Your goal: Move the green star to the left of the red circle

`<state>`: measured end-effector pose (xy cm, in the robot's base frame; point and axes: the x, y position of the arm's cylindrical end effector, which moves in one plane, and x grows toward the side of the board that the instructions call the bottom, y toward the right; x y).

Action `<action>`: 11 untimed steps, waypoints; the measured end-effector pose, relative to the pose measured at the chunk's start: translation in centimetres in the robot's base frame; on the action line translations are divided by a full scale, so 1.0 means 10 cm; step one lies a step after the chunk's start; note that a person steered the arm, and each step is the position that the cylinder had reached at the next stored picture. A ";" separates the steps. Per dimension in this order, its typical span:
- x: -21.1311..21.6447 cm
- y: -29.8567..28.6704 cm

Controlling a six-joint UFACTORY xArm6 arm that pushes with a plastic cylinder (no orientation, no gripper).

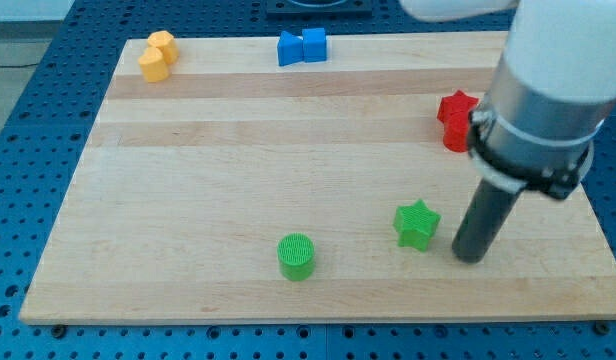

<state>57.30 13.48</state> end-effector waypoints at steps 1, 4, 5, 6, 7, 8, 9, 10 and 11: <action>-0.01 -0.31; -0.68 -0.65; -0.92 -0.65; -1.16 -0.64; -1.14 -0.54; -1.06 -0.39; -1.14 -0.34; -1.40 -0.34; -1.68 -0.34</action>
